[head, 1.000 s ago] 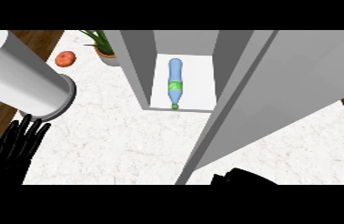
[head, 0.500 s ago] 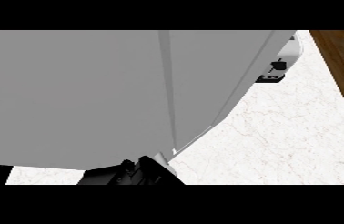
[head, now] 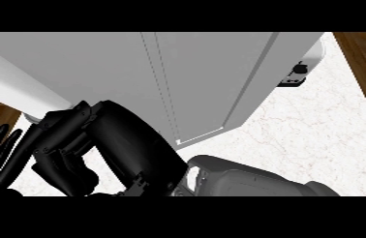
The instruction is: Pick up the bottled water, place it into the cabinet and close the cabinet
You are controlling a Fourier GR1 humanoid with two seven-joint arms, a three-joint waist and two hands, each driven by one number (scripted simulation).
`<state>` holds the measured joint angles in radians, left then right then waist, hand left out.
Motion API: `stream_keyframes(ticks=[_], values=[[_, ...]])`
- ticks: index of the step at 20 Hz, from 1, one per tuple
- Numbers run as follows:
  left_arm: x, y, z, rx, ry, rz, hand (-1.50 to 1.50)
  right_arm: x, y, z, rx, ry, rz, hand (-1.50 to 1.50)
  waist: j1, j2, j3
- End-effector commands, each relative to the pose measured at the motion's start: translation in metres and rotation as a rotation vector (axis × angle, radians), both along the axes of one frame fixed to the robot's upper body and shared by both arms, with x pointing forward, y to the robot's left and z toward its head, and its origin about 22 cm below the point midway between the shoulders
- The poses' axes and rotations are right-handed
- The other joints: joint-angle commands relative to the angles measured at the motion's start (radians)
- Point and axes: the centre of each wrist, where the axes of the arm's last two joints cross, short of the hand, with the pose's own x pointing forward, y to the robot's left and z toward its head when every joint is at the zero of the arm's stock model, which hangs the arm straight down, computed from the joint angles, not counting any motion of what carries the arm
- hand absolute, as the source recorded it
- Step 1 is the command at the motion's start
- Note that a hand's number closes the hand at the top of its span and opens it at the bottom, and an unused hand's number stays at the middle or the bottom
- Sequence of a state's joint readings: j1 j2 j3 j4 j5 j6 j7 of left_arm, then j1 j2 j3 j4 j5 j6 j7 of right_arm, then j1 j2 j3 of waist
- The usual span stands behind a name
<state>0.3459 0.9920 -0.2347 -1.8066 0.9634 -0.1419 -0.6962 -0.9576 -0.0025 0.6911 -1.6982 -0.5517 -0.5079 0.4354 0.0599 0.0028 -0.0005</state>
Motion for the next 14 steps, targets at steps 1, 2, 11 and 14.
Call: stream_keyframes(ticks=[1, 2, 11, 14], values=[[0.002, 0.002, 0.013, 0.007, -0.005, 0.008, -1.5, 0.014, 0.008, 0.003, -0.074, 0.023, 0.203, 1.5, -0.008, 0.004, 0.001], [0.004, -0.009, 0.005, -0.013, -0.016, 0.009, -1.5, 0.026, 0.01, 0.0, -0.073, 0.053, 0.234, 1.5, -0.01, 0.009, 0.0], [-0.01, 0.006, 0.017, 0.012, 0.007, 0.018, -1.5, 0.086, -0.013, -0.035, -0.047, 0.09, 0.16, 1.5, -0.04, -0.002, 0.001], [-0.011, 0.0, 0.015, 0.016, -0.001, 0.029, -1.5, 0.117, -0.049, -0.04, -0.019, 0.057, 0.078, 1.5, -0.04, 0.001, 0.001]])
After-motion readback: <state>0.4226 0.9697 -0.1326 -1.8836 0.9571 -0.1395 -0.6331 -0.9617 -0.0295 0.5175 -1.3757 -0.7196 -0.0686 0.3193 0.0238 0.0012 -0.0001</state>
